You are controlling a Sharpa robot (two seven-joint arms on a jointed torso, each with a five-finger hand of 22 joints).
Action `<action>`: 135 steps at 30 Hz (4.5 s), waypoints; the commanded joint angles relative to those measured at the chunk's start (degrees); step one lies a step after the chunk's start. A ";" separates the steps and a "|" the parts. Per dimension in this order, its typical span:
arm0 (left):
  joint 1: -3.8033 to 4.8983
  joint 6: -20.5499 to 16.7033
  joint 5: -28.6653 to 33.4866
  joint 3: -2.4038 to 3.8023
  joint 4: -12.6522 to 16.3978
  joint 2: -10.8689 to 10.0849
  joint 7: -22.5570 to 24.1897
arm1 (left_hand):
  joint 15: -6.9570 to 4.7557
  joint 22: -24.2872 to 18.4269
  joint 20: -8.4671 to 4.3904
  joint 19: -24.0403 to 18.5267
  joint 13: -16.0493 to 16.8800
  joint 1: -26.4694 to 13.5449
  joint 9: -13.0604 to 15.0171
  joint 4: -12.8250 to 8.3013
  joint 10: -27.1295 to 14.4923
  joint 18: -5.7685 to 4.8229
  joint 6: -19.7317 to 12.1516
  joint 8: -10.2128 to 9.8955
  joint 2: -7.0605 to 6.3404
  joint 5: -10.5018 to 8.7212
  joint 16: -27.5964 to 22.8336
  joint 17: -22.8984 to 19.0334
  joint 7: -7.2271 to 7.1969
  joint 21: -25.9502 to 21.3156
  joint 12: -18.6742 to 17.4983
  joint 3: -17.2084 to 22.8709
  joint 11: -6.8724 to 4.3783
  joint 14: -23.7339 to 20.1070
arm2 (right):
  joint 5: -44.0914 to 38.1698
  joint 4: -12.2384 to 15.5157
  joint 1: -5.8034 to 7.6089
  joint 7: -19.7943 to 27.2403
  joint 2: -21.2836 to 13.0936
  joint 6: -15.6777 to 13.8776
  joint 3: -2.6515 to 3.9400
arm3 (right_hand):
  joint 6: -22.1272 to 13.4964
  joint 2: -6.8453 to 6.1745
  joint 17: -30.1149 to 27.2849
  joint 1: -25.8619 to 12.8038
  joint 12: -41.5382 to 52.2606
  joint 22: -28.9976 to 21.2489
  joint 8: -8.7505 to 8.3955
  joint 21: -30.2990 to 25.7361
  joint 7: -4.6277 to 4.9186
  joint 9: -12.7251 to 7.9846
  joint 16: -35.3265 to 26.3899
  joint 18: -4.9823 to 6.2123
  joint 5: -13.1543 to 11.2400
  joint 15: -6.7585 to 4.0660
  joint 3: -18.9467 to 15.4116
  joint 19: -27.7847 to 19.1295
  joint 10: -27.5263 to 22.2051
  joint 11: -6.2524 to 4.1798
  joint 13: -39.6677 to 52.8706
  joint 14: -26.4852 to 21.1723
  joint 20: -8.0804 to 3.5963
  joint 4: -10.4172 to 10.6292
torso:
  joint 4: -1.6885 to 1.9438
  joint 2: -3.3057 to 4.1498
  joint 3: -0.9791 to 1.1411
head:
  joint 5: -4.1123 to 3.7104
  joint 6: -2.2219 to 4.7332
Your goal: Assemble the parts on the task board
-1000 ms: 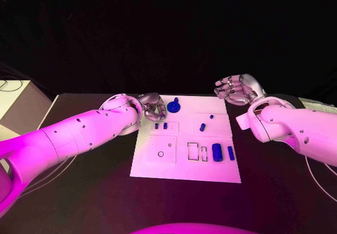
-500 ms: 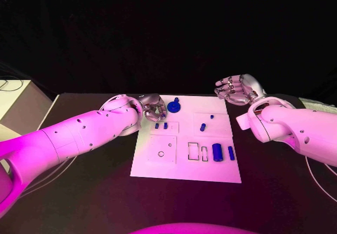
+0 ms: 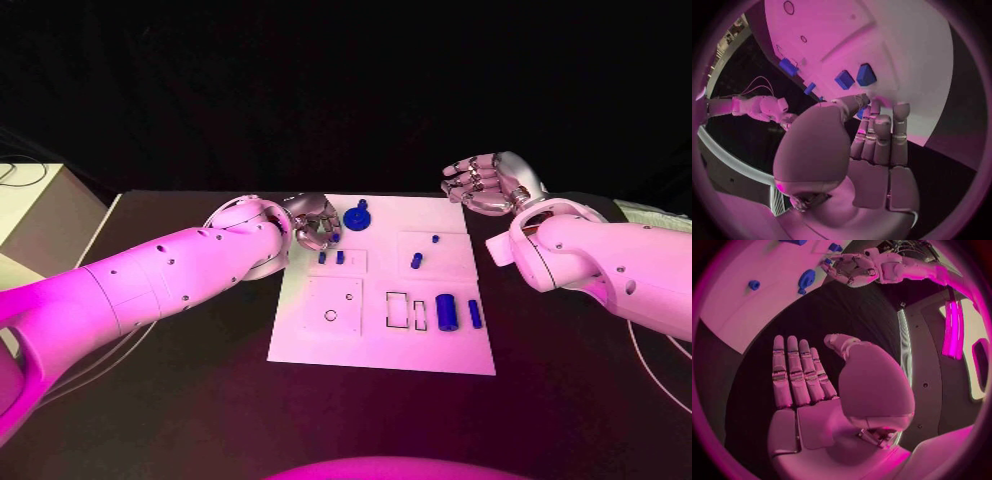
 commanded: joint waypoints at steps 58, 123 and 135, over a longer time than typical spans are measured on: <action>-7.61 6.20 67.31 9.95 12.51 -16.86 20.20 | -0.22 -9.74 0.03 -6.02 2.21 -3.11 1.13 2.23 -1.09 0.79 2.26 1.35 0.37 -0.17 -7.76 -16.78 1.18 -11.58 4.18 -5.54 -0.03 -9.89 | -50.18 -8.13 -0.47 -16.87 2.98 18.13 -0.26 | 11.06 -2.00 41.35 2.84 -7.73 51.23 -2.11 61.39 -4.13 0.23 60.34 -4.38 -9.38 -8.23 2.13 25.35 12.26 -6.04 0.12 27.32 -9.42 -7.72 | 0.12 -0.68 -0.57 | -3.77 2.07; -12.69 6.98 65.13 14.64 21.50 -20.35 21.35 | -0.04 -10.31 0.25 -4.43 1.65 -2.31 1.32 2.14 -2.21 0.80 2.79 1.93 1.19 -0.17 -7.66 -16.51 1.04 -12.07 2.39 -6.27 0.21 -9.09 | -60.02 -5.99 -3.99 -25.02 6.83 16.78 -0.63 | 16.98 1.75 41.17 4.93 -6.77 59.48 1.37 68.33 -5.73 4.49 65.92 -5.33 -12.01 -9.43 6.96 25.75 17.00 -7.63 1.53 25.61 -10.07 -9.01 | 0.21 -0.63 -0.38 | -4.26 0.79; -12.69 6.55 64.97 14.65 20.61 -20.11 21.39 | -0.08 -10.25 0.19 -4.36 1.61 -1.81 1.15 1.80 -2.25 0.80 2.28 1.58 1.30 0.02 -7.67 -16.47 1.06 -12.02 2.22 -6.07 0.21 -9.16 | -57.37 -4.00 -3.86 -23.33 4.88 11.25 -0.27 | 17.03 1.84 41.27 4.95 -6.83 60.03 1.51 68.82 -5.78 4.71 66.13 -5.43 -12.28 -9.48 7.23 25.92 17.31 -7.69 1.61 25.65 -10.14 -9.28 | 0.08 -0.69 -0.43 | -4.30 1.16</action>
